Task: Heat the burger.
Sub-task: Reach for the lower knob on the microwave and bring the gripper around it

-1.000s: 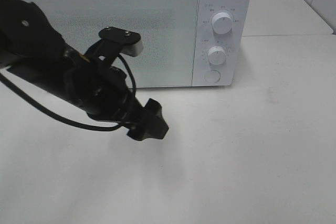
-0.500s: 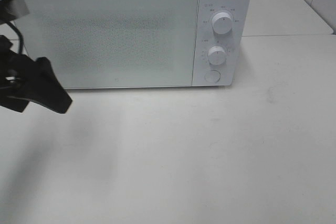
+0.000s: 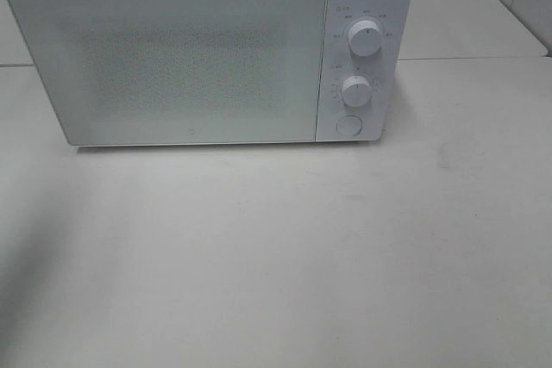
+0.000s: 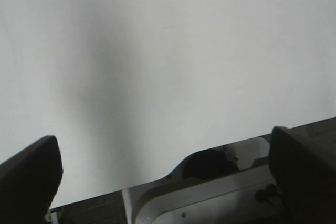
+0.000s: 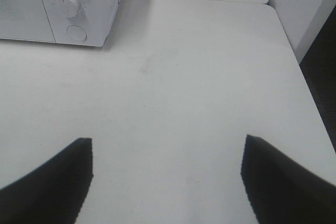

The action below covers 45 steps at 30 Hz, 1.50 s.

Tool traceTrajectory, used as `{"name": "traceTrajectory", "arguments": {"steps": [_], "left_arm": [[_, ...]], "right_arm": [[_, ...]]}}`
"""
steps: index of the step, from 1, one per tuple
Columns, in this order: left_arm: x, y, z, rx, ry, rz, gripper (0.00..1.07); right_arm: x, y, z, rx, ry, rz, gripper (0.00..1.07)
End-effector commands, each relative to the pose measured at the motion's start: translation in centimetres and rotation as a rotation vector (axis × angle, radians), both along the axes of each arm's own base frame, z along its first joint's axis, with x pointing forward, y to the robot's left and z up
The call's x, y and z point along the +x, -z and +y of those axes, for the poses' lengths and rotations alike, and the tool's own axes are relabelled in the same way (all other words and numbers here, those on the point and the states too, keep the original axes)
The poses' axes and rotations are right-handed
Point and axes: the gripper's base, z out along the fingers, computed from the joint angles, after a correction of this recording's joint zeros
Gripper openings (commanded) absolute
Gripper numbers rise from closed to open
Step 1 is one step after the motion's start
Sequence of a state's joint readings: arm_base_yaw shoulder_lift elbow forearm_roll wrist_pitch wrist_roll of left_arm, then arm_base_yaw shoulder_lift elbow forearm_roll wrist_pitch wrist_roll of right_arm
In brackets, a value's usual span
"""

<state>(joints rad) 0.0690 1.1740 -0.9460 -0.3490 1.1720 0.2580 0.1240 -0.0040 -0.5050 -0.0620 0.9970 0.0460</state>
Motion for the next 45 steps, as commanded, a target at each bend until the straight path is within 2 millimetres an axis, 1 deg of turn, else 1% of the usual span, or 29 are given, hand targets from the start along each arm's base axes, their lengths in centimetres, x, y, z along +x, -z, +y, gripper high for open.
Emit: {"name": "traceTrajectory", "arguments": {"steps": [1,3,4,5,6,7,10,11,13,14,16,17,19,20,22,23,25,27,28,29,30,34,35,38,39,40,42,44,45], "left_arm": [[-1.1,-0.6,0.7,0.061,-0.064,-0.006,1.01],[-2.4,-1.7,1.0,0.101,-0.109,-0.059,1.01],[-2.4,-1.7,1.0,0.101,-0.109,-0.059,1.01],[-3.5,-2.3,1.0,0.105,-0.111,-0.105,1.01],[-4.1,-2.4,0.9,0.106,-0.111,-0.126,1.01],[-5.2,-2.2,0.9,0.108,-0.112,-0.152,1.01],[-5.8,-2.0,0.8,0.107,-0.114,-0.157,1.01],[-7.2,-1.3,0.7,0.107,-0.114,-0.163,1.01],[-9.1,-0.4,0.6,0.106,-0.118,-0.181,1.01],[-9.1,-0.4,0.6,0.106,-0.118,-0.181,1.01],[-10.8,0.4,0.5,0.112,-0.119,-0.211,1.01],[-10.8,0.4,0.5,0.112,-0.119,-0.211,1.01],[-12.2,0.8,0.4,0.116,-0.121,-0.249,1.01],[-12.2,0.8,0.4,0.116,-0.121,-0.249,1.01],[-13.5,1.0,0.3,0.118,-0.126,-0.308,1.01],[-13.5,1.0,0.3,0.118,-0.126,-0.308,1.01],[-14.7,1.5,0.2,0.119,-0.13,-0.357,1.01],[-14.9,1.7,0.2,0.115,-0.131,-0.369,1.01],[-15.4,2.4,0.2,0.113,-0.139,-0.409,1.01],[-15.4,2.4,0.2,0.113,-0.139,-0.409,1.01],[-15.5,2.4,0.2,0.116,-0.149,-0.457,1.01],[-16.9,2.3,0.2,0.127,-0.157,-0.54,1.01],[-16.9,2.3,0.2,0.127,-0.157,-0.54,1.01],[-18.2,2.1,0.1,0.127,-0.161,-0.622,1.01],[-18.2,2.1,0.1,0.127,-0.161,-0.622,1.01],[-18.9,2.0,0.1,0.127,-0.163,-0.664,1.01],[-19.2,2.0,0.0,0.127,-0.164,-0.684,1.01],[-20.4,1.9,0.0,0.127,-0.168,-0.756,1.01],[-20.4,1.9,0.0,0.127,-0.168,-0.756,1.01]], "right_arm": [[-0.4,0.1,-0.1,-0.003,0.007,-0.03,0.75],[-0.4,0.1,-0.1,-0.003,0.007,-0.03,0.75],[-0.4,0.1,-0.1,-0.003,0.007,-0.03,0.75],[-0.4,0.1,-0.1,-0.003,0.007,-0.03,0.75],[-0.4,0.1,-0.1,-0.003,0.007,-0.03,0.75],[-0.4,0.1,-0.1,-0.003,0.007,-0.03,0.75],[-0.4,0.1,-0.1,-0.003,0.007,-0.03,0.75],[-0.4,0.1,-0.1,-0.003,0.007,-0.03,0.75],[-0.4,0.1,-0.1,-0.003,0.007,-0.03,0.75],[-0.4,0.1,-0.1,-0.003,0.007,-0.03,0.75],[-0.4,0.1,-0.1,-0.003,0.007,-0.03,0.75],[-0.4,0.1,-0.1,-0.003,0.007,-0.03,0.75],[-0.4,0.1,-0.1,-0.003,0.007,-0.03,0.75],[-0.4,0.1,-0.1,-0.003,0.007,-0.03,0.75],[-0.4,0.1,-0.1,-0.003,0.007,-0.03,0.75],[-0.4,0.1,-0.1,-0.003,0.007,-0.03,0.75],[-0.4,0.1,-0.1,-0.003,0.007,-0.03,0.75],[-0.4,0.1,-0.1,-0.003,0.007,-0.03,0.75],[-0.4,0.1,-0.1,-0.003,0.007,-0.03,0.75],[-0.4,0.1,-0.1,-0.003,0.007,-0.03,0.75],[-0.4,0.1,-0.1,-0.003,0.007,-0.03,0.75],[-0.4,0.1,-0.1,-0.003,0.007,-0.029,0.75],[-0.4,0.1,-0.1,-0.003,0.007,-0.029,0.75],[-0.4,0.1,-0.1,-0.003,0.007,-0.029,0.75],[-0.4,0.1,-0.1,-0.003,0.007,-0.029,0.75],[-0.4,0.1,-0.1,-0.003,0.007,-0.029,0.75],[-0.4,0.1,-0.1,-0.003,0.007,-0.029,0.75],[-0.4,0.1,-0.1,-0.003,0.007,-0.029,0.75],[-0.4,0.1,-0.1,-0.003,0.007,-0.029,0.75]]}}
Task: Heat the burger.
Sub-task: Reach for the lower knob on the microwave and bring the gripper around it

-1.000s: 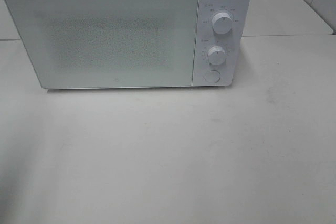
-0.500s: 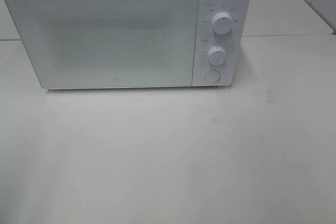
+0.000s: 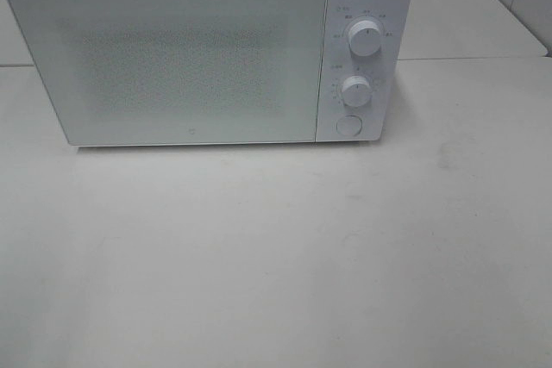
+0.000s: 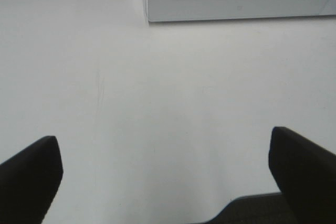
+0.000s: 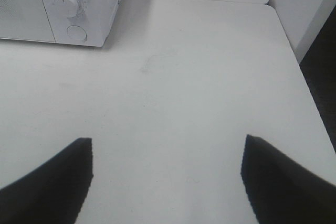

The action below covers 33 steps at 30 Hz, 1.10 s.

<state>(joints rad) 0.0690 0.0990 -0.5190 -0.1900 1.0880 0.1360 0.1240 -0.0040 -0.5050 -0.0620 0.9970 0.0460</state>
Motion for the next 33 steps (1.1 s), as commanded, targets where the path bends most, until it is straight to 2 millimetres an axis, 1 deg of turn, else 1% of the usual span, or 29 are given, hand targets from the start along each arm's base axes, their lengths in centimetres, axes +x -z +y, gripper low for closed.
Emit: {"name": "traceTrajectory", "arguments": {"steps": [1,2,4,33], "left_arm": [[-1.59,-0.06,-0.08,0.001,-0.014,-0.115,1.01],[-1.97,-0.03,-0.11,0.003,-0.013,-0.139,1.01],[-2.05,-0.02,-0.1,0.006,-0.014,-0.144,1.01],[-1.95,-0.03,-0.12,0.002,-0.012,-0.138,1.01]], "right_arm": [[-0.4,0.11,-0.07,-0.003,0.007,-0.029,0.75],[-0.4,0.11,-0.07,-0.003,0.007,-0.029,0.75],[-0.4,0.11,-0.07,-0.003,0.007,-0.029,0.75],[-0.27,0.11,-0.04,-0.002,0.002,-0.021,0.75]]}}
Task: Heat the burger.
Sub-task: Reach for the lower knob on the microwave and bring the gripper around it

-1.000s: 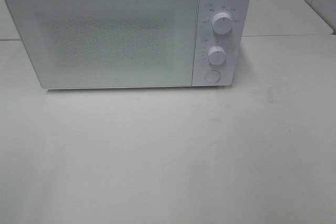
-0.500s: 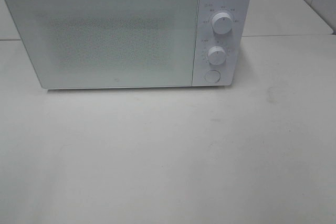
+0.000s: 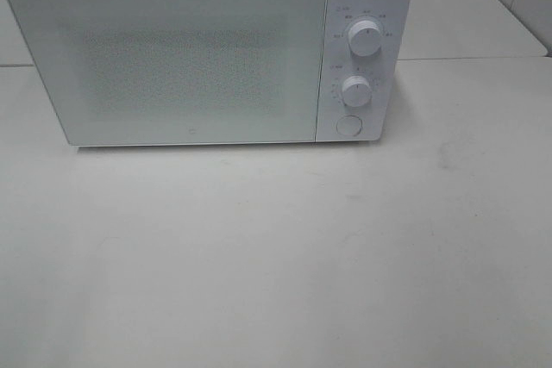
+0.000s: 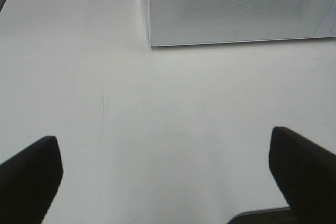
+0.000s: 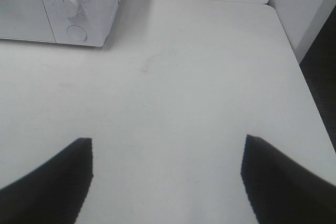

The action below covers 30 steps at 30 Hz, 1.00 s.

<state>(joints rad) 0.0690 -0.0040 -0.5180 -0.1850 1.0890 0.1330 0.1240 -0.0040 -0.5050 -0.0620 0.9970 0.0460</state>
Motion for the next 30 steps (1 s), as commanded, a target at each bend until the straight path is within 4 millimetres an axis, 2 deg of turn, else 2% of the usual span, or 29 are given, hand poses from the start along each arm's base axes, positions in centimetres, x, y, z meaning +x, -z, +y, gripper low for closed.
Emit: {"name": "traceTrajectory", "arguments": {"steps": [1,6,9,12,18,19,21,22,24,25,26,28,30], "left_arm": [[-0.3,-0.1,0.0,-0.007,-0.008,-0.038,1.01],[-0.3,-0.1,0.0,-0.007,-0.008,-0.038,1.01],[-0.3,-0.1,0.0,-0.007,-0.008,-0.038,1.01],[-0.3,-0.1,0.0,-0.007,-0.008,-0.038,1.01],[-0.3,-0.1,0.0,-0.007,-0.008,-0.038,1.01],[-0.3,-0.1,0.0,-0.007,-0.008,-0.038,1.01],[-0.3,-0.1,0.0,-0.007,-0.008,-0.038,1.01],[-0.3,-0.1,0.0,-0.007,-0.008,-0.038,1.01],[-0.3,-0.1,0.0,-0.007,-0.008,-0.038,1.01],[-0.3,-0.1,0.0,-0.007,-0.008,-0.038,1.01],[-0.3,-0.1,0.0,-0.007,-0.008,-0.038,1.01],[-0.3,-0.1,0.0,-0.007,-0.008,-0.038,1.01],[-0.3,-0.1,0.0,-0.007,-0.008,-0.038,1.01]], "right_arm": [[-0.3,0.1,0.0,-0.002,0.002,-0.021,0.75],[-0.3,0.0,0.0,0.0,0.0,-0.026,0.75],[0.0,-1.2,0.0,0.016,0.005,-0.052,0.75],[0.2,-1.4,0.1,0.016,0.004,-0.057,0.75],[3.6,-2.7,0.5,0.013,-0.004,-0.078,0.75],[3.6,-2.7,0.5,0.013,-0.004,-0.078,0.75],[5.1,-3.1,0.7,0.013,-0.009,-0.088,0.75],[5.1,-3.1,0.7,0.013,-0.009,-0.088,0.75],[6.7,-3.3,1.0,0.011,-0.013,-0.087,0.75],[6.7,-3.3,1.0,0.011,-0.013,-0.087,0.75],[7.9,-3.4,1.1,0.009,-0.016,-0.082,0.75],[8.5,-3.3,1.2,0.008,-0.017,-0.075,0.75],[10.2,-3.3,1.4,0.008,-0.022,-0.077,0.75]]}}
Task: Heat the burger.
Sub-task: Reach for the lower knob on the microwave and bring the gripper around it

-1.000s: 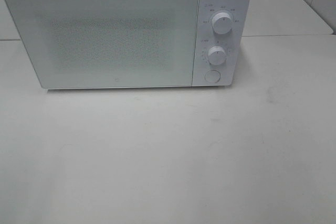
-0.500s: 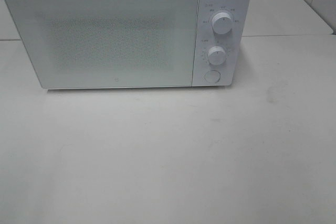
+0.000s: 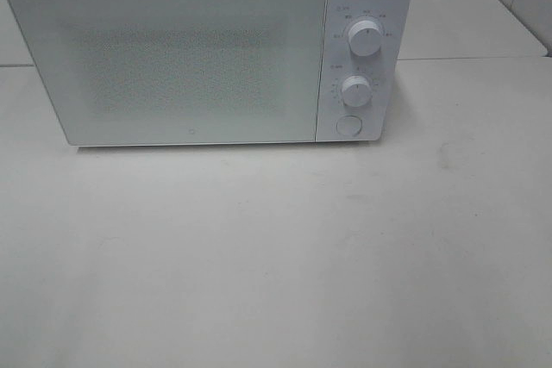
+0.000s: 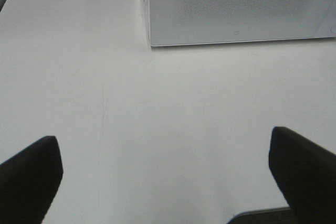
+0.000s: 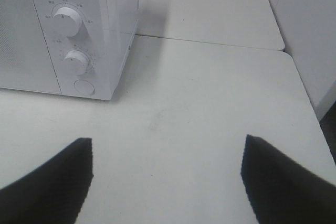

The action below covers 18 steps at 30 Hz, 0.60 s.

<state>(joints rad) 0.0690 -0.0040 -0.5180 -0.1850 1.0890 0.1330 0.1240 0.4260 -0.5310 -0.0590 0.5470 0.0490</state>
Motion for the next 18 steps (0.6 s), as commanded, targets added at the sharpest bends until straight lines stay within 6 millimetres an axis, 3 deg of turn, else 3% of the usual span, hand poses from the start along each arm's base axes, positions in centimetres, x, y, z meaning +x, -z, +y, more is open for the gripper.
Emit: {"name": "traceTrajectory", "arguments": {"steps": [1,18], "left_arm": [[-0.3,-0.1,0.0,-0.007,-0.008,-0.038,1.01],[-0.3,-0.1,0.0,-0.007,-0.008,-0.038,1.01]], "right_arm": [[1.3,-0.4,0.2,0.007,0.002,-0.031,0.75],[10.4,1.5,1.5,0.018,-0.027,-0.091,0.75]]}}
